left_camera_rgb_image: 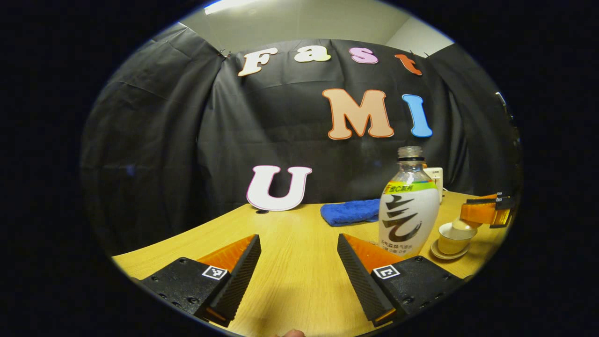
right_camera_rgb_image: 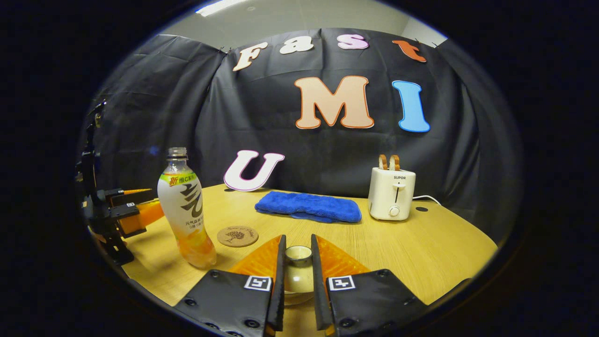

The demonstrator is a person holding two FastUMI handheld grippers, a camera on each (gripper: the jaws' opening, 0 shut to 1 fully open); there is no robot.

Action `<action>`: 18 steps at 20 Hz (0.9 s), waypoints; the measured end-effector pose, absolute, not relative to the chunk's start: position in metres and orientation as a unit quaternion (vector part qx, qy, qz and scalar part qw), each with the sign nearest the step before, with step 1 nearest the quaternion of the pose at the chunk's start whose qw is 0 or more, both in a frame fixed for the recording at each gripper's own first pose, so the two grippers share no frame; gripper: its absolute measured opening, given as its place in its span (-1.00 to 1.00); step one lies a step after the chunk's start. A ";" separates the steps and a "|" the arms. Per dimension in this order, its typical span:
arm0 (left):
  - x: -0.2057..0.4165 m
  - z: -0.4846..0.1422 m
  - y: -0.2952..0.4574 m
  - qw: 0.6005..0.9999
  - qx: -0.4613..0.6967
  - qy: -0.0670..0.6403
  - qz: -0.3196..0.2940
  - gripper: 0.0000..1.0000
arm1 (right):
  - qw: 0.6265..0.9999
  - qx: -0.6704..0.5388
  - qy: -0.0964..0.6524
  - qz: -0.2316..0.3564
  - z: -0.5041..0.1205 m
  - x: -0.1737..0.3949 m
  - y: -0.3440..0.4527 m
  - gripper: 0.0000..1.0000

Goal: Open the teacup lid with one hand, grasp the water bottle and pour water into the teacup with the other hand; after pouring, place the water bottle on the coaster and then close the teacup lid.

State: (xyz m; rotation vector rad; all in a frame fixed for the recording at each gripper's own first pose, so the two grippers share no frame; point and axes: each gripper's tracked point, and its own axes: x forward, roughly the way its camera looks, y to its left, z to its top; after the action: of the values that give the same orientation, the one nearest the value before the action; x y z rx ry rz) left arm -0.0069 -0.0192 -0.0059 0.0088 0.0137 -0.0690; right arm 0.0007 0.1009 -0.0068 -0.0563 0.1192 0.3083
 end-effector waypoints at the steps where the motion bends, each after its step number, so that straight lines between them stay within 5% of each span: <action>1: -0.009 -0.008 -0.024 0.999 0.003 0.011 -0.044 0.93 | 0.986 -0.025 0.056 0.153 -0.004 0.000 0.098 -0.39; 18: -0.042 -0.018 -0.110 0.980 -0.029 0.066 -0.186 0.94 | 0.987 -0.001 0.032 0.155 0.025 -0.014 0.065 -0.43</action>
State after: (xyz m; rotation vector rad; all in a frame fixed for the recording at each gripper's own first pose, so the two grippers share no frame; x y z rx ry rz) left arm -0.0422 -0.1103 -0.0176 -0.0586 0.1335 -0.3748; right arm -0.0137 0.0648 0.0251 -0.0026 0.0645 0.3111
